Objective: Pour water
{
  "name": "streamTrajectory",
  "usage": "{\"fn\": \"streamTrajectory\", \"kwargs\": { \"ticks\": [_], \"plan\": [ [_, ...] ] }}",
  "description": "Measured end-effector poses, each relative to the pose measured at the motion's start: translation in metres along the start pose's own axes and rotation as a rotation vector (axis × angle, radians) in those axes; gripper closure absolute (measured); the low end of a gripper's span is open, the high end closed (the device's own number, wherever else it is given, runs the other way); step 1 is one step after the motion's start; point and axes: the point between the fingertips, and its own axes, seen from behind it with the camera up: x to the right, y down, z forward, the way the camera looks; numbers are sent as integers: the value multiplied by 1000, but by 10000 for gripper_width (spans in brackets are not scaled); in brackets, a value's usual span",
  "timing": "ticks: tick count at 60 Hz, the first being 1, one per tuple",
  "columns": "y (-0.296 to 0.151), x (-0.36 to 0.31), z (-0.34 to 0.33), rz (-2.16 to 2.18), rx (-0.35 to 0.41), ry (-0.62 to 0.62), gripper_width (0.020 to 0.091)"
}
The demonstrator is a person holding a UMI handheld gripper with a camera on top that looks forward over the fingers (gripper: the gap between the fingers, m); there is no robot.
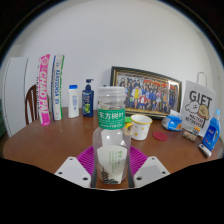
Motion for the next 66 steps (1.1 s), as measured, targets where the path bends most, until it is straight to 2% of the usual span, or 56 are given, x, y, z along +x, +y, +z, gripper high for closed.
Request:
{"fn": "streamTrajectory", "kwargs": {
  "ticks": [5, 15, 22, 32, 40, 55, 66],
  "plan": [
    [-22, -13, 0, 6, 11, -19, 681],
    [-103, -50, 13, 255, 78, -104, 680],
    [-164, -67, 36, 564, 125, -230, 681],
    [-219, -66, 81, 1083, 127, -389, 682],
    [-228, -39, 118, 1490, 116, -459, 680],
    [-202, 8, 163, 2060, 103, -545, 684],
    [-186, 18, 176, 2159, 82, -544, 682]
  ]
}}
